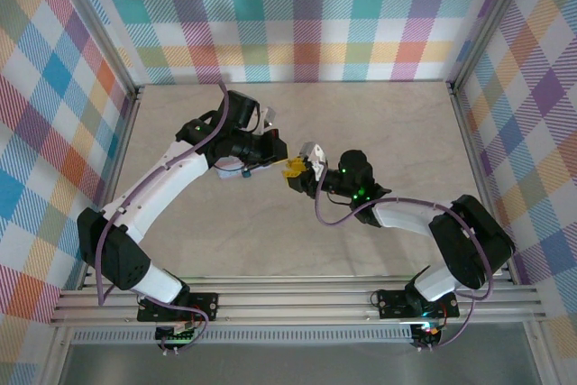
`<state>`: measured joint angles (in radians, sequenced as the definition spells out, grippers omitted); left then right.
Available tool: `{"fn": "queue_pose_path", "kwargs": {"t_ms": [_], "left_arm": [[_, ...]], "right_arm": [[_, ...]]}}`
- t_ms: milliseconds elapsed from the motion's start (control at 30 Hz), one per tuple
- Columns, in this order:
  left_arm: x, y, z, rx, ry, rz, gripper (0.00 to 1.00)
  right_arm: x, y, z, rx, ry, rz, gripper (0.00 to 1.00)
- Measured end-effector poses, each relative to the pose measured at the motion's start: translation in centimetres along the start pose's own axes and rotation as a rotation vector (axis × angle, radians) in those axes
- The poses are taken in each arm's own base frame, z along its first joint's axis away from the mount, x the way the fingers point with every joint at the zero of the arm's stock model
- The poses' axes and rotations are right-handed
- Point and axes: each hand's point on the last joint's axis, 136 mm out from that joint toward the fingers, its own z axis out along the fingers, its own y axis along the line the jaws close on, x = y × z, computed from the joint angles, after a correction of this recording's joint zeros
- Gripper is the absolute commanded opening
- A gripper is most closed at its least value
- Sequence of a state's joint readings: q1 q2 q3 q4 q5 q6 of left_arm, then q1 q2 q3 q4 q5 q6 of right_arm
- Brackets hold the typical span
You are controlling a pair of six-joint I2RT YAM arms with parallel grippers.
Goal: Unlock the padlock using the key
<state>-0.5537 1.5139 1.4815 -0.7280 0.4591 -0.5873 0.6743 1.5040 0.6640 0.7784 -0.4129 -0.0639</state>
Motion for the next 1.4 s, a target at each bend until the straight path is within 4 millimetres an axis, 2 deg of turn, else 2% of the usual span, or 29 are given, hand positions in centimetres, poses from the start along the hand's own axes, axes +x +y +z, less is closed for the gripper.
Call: {"fn": "queue_pose_path", "kwargs": {"t_ms": [133,500,800,1067,1233,1333,1400], "left_arm": [[0.0,0.1,0.0,-0.002,-0.002,-0.001,0.0],[-0.1,0.5,0.0,-0.013,-0.005,-0.008,0.0],[-0.1,1.1,0.2,-0.029,-0.006,-0.016,0.0],[0.5,1.8,0.8,-0.029,0.017,-0.026,0.0],[0.8,2.4,0.9,-0.012,0.022,-0.007,0.2],[-0.2,2.9,0.4,0.004,-0.026,0.029,0.33],[-0.7,2.7,-0.1,0.029,-0.064,0.07,0.37]], "right_arm": [[0.0,0.1,0.0,-0.002,0.0,-0.001,0.22],[-0.6,0.2,0.2,-0.007,-0.01,-0.007,0.21],[-0.7,0.5,0.0,-0.015,-0.008,-0.004,0.0],[0.1,0.9,-0.8,-0.015,0.063,0.043,0.0],[0.2,1.6,-1.6,-0.03,0.157,0.101,0.0],[-0.7,2.5,-2.7,-0.053,0.215,0.108,0.0],[-1.4,3.1,-3.5,-0.067,0.248,0.105,0.0]]}}
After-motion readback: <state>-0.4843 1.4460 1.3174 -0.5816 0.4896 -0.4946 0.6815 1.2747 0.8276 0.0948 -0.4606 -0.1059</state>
